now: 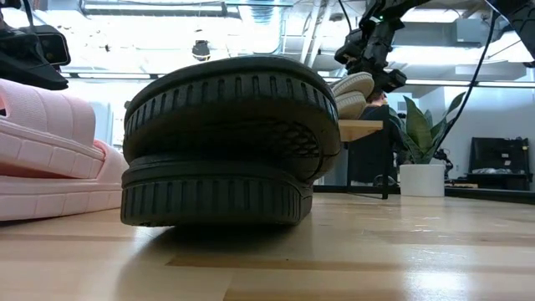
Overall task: Pick and place slides into the shelf
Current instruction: Put the gray pair of slides on the shelf
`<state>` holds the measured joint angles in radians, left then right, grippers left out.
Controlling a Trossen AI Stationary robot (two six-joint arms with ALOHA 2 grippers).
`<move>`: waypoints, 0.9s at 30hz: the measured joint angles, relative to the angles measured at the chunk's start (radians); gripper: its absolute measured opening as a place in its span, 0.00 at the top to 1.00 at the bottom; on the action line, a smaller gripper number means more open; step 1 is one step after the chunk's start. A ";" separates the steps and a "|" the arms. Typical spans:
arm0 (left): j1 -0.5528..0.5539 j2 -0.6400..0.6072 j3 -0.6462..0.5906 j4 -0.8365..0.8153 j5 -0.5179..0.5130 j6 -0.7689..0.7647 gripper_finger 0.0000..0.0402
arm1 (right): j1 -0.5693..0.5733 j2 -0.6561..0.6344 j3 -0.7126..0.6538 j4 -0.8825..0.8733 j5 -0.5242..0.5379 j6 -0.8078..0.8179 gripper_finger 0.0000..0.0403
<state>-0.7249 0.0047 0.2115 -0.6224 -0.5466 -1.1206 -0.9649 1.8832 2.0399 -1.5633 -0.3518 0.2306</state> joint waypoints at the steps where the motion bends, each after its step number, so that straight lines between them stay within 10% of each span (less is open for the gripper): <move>1: 0.000 0.000 0.000 0.000 -0.001 0.000 1.00 | 0.000 0.000 0.000 0.007 0.008 0.000 0.83; 8: 0.000 0.000 0.000 0.000 -0.003 0.000 1.00 | 0.003 0.000 0.000 0.055 0.016 0.002 0.99; 27: 0.000 0.000 0.000 0.000 -0.003 -0.001 1.00 | 0.006 0.003 -0.001 0.114 0.148 0.063 1.00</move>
<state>-0.7250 0.0044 0.2112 -0.6224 -0.5499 -1.1213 -0.9585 1.8866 2.0392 -1.4494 -0.2043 0.2939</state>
